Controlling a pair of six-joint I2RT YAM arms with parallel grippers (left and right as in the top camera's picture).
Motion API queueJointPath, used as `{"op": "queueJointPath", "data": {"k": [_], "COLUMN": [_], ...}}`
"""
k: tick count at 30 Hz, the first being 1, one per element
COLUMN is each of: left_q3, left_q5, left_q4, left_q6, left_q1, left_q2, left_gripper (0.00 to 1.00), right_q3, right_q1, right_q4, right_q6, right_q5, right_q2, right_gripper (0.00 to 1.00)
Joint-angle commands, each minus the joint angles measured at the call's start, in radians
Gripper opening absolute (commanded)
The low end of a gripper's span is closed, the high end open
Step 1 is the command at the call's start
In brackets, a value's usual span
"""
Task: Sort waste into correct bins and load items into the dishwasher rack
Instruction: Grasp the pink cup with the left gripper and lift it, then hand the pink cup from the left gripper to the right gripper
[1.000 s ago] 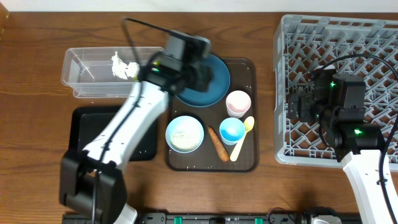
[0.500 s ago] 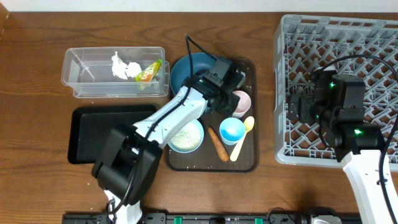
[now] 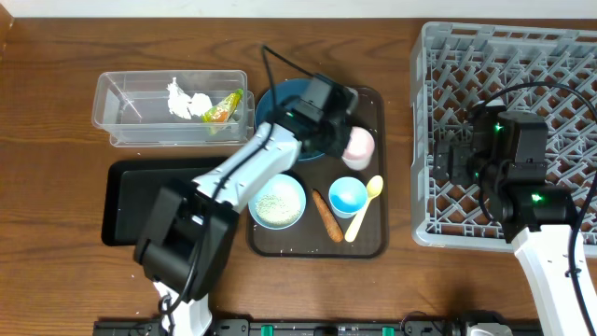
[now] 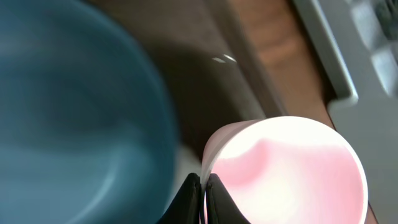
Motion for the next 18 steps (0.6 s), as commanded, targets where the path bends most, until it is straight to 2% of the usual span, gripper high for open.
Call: {"op": "queueJointPath", "data": {"k": [1,4,7,10,12,18], "left_q3": [0.037,0.037,0.037,0.036,0.036,0.036], "left_q5": [0.039,0.154,0.329,0.544,0.633,0.871], "left_q4": [0.010,0.014,0.037,0.080,0.090,0.132], "left_q6": [-0.129,-0.178,-0.259,-0.343,-0.376,-0.384], "left_q1": [0.081,0.158,0.250,0.336,0.376,0.435], "left_q2": [-0.065,-0.113,-0.140,-0.140,-0.139,-0.139], "left_gripper": [0.06,0.06,0.06,0.06,0.06,0.06], "right_q3": [0.020,0.020,0.020,0.020,0.020,0.020], "right_q1": [-0.006,-0.026,-0.058,-0.085,-0.090,-0.090], "right_q4": [0.003,0.020,0.060,0.115,0.152,0.292], "right_q6": [0.050,0.103,0.118,0.107,0.084,-0.006], "right_q5": [0.133,0.172,0.081,-0.117,-0.265,-0.825], "right_q2": [0.001,0.001,0.008,0.033,0.060,0.181], "right_gripper": [0.99,0.99,0.99,0.99,0.99,0.99]}}
